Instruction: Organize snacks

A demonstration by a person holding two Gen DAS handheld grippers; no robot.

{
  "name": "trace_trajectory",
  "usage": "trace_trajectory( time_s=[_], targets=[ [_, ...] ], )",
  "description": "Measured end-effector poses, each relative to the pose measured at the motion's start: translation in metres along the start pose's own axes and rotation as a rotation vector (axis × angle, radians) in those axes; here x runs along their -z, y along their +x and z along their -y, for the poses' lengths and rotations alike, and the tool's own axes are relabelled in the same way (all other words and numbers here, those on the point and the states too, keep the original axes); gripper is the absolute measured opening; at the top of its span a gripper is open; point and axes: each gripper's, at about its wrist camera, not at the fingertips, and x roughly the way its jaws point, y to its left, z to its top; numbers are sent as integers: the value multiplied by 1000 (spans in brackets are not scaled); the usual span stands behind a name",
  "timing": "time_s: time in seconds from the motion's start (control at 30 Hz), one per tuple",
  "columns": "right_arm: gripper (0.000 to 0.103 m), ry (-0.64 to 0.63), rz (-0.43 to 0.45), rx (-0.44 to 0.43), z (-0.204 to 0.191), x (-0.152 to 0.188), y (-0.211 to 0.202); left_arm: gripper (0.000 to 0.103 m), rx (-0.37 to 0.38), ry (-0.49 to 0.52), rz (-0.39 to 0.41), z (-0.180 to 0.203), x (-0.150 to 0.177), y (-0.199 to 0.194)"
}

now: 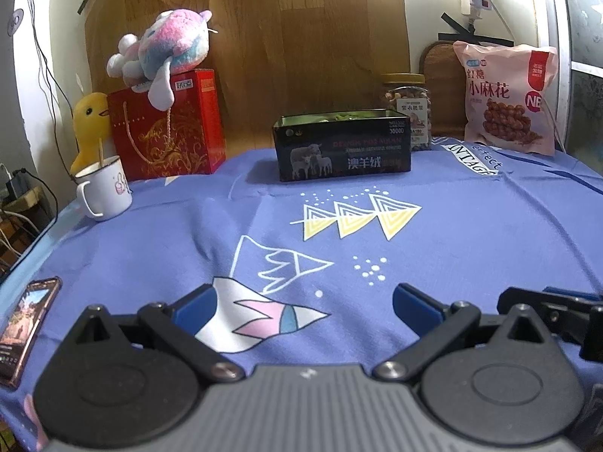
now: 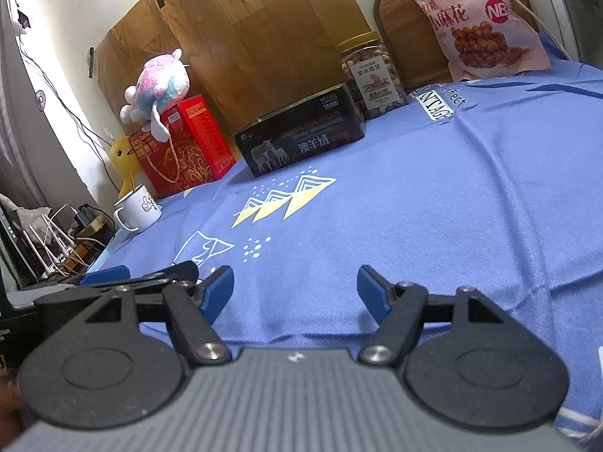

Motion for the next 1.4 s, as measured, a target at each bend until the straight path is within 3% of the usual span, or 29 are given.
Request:
trace_trajectory(
  time_s=[0.37, 1.4],
  targets=[
    [75, 0, -2, -1, 0, 0, 0, 103, -82, 54, 19, 4, 1, -2],
    [76, 9, 12, 13, -1, 2, -3, 103, -156, 80, 67, -1, 1, -5]
  ],
)
